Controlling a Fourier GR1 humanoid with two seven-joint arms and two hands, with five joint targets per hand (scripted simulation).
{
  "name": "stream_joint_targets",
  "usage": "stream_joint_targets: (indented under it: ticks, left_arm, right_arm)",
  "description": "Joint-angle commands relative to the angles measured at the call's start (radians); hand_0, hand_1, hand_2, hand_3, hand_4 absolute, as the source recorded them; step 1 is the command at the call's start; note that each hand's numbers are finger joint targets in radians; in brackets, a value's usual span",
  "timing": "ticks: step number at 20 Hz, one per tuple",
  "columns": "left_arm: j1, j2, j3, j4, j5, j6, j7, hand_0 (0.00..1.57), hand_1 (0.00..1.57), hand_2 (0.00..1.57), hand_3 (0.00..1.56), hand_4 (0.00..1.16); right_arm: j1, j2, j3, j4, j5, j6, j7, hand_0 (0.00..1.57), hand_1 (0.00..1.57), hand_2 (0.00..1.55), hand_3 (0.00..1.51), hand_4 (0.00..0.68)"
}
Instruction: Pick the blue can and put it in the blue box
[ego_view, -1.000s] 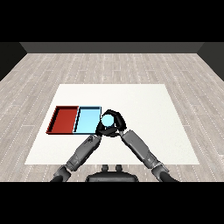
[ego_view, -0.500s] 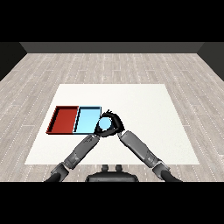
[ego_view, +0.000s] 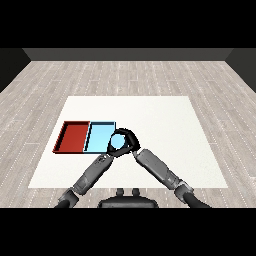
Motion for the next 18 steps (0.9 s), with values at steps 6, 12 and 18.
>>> stream_joint_targets:
  ticks: [6,12,18]
  left_arm:
    - [-0.002,-0.043,-0.022,0.007,0.120,-0.016,0.018,1.48,1.48,1.46,1.37,0.60]
    - [-0.013,-0.044,0.024,0.039,0.116,-0.058,0.000,1.57,1.57,1.52,1.45,1.10]
    - [-0.059,-0.044,-0.050,0.112,0.204,-0.007,-0.069,1.57,1.57,1.52,1.45,1.12]
  right_arm:
    - [0.050,0.028,0.002,-0.032,-0.038,-0.019,-0.002,1.41,1.41,1.45,1.40,0.552]
    - [0.055,0.028,-0.076,-0.039,-0.042,0.060,0.052,0.00,0.00,0.00,0.00,0.000]
    - [0.068,0.029,-0.077,-0.068,-0.031,0.053,0.066,0.00,0.00,0.00,0.00,0.000]
